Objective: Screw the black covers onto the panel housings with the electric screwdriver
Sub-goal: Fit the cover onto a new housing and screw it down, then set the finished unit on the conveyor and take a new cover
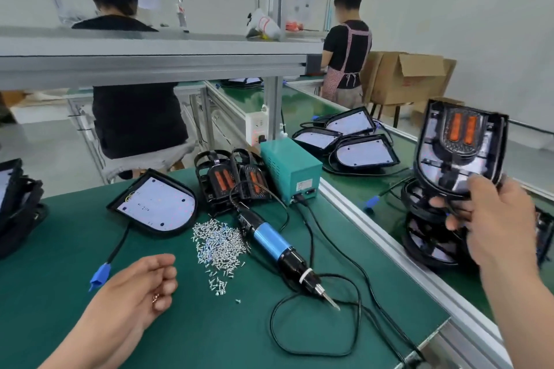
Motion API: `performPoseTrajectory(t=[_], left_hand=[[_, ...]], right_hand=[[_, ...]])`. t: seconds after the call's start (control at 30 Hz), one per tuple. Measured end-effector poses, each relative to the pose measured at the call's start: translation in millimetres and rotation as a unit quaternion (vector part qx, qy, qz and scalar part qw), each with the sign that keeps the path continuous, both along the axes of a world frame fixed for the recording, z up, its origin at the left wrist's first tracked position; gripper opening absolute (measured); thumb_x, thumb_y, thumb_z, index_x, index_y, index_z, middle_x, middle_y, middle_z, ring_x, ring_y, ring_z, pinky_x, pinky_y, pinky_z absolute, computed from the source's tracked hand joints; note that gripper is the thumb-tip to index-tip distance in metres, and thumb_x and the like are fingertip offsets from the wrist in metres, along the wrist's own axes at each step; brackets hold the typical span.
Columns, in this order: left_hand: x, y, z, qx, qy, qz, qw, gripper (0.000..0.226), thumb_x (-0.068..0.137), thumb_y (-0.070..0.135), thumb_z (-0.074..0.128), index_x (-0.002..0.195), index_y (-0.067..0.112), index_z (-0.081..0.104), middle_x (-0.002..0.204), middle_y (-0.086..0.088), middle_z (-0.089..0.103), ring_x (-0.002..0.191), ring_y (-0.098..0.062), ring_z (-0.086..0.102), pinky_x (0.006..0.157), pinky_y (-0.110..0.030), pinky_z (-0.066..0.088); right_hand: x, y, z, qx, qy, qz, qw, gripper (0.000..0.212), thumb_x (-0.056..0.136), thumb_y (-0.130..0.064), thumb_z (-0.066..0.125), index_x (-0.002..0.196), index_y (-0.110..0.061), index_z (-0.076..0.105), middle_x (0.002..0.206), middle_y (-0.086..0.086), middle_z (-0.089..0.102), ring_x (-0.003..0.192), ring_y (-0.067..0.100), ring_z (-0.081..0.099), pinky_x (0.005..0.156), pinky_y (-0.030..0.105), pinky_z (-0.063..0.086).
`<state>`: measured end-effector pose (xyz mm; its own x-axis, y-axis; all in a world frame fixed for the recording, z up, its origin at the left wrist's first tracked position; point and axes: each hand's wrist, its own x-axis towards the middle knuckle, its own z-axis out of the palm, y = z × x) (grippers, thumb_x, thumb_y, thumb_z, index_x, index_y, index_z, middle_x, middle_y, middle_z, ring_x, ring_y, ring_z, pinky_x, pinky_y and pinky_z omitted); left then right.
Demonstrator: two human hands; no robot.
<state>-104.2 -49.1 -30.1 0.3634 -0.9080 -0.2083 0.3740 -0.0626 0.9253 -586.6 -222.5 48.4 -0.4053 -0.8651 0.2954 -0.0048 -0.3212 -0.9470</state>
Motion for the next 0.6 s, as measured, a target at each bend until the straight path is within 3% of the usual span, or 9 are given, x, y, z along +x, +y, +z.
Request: performPoseTrajectory(t=[0.1, 0.27, 0.37, 0.5, 0.6], left_hand=[[2, -3, -4, -0.001, 0.011, -0.008, 1.000, 0.035, 0.100, -0.021, 0.033, 0.119, -0.010, 0.061, 0.087, -0.018, 0.064, 0.071, -0.024, 0.054, 0.043, -0.025, 0.044], [6, -8, -10, 0.004, 0.001, -0.005, 1.000, 0.033, 0.101, -0.021, 0.034, 0.116, -0.010, 0.061, 0.086, -0.019, 0.065, 0.062, -0.019, 0.056, 0.040, -0.023, 0.041], [5, -11, -11, 0.002, 0.001, 0.009, 1.000, 0.030, 0.104, -0.018, 0.034, 0.113, -0.011, 0.061, 0.083, -0.021, 0.067, 0.050, -0.013, 0.057, 0.035, -0.021, 0.035], [8, -12, -12, 0.008, 0.009, 0.010, 1.000, 0.028, 0.104, -0.017, 0.036, 0.114, -0.011, 0.062, 0.077, -0.019, 0.072, 0.046, -0.012, 0.053, 0.036, -0.020, 0.029], [9, -13, -12, 0.011, 0.016, 0.007, 1.000, 0.028, 0.104, -0.017, 0.036, 0.114, -0.012, 0.061, 0.076, -0.020, 0.071, 0.045, -0.012, 0.051, 0.037, -0.019, 0.028]], right_hand=[[-27, -5, -1, 0.014, 0.016, -0.010, 1.000, 0.032, 0.093, -0.037, 0.055, 0.115, -0.017, 0.067, 0.106, 0.008, 0.082, 0.075, 0.033, 0.080, 0.036, 0.026, 0.044], [-51, -3, 3, 0.042, -0.010, -0.024, 0.999, 0.022, 0.100, -0.038, 0.059, 0.110, -0.020, 0.067, 0.100, 0.009, 0.082, 0.077, 0.030, 0.081, 0.048, 0.024, 0.058], [-61, -2, 6, 0.033, -0.025, -0.037, 0.998, 0.040, 0.097, -0.042, 0.063, 0.124, -0.012, 0.064, 0.100, 0.011, 0.082, 0.079, 0.033, 0.081, 0.055, 0.027, 0.062], [-73, -8, 2, 0.052, 0.003, -0.109, 0.993, 0.069, 0.087, -0.066, 0.068, 0.143, -0.029, 0.052, 0.095, -0.001, 0.081, 0.070, 0.024, 0.078, 0.056, 0.037, 0.062], [-90, -17, -7, 0.052, 0.045, -0.198, 0.978, 0.065, 0.082, -0.074, 0.068, 0.138, -0.043, 0.056, 0.105, -0.013, 0.078, 0.087, 0.018, 0.077, 0.085, 0.050, 0.062]])
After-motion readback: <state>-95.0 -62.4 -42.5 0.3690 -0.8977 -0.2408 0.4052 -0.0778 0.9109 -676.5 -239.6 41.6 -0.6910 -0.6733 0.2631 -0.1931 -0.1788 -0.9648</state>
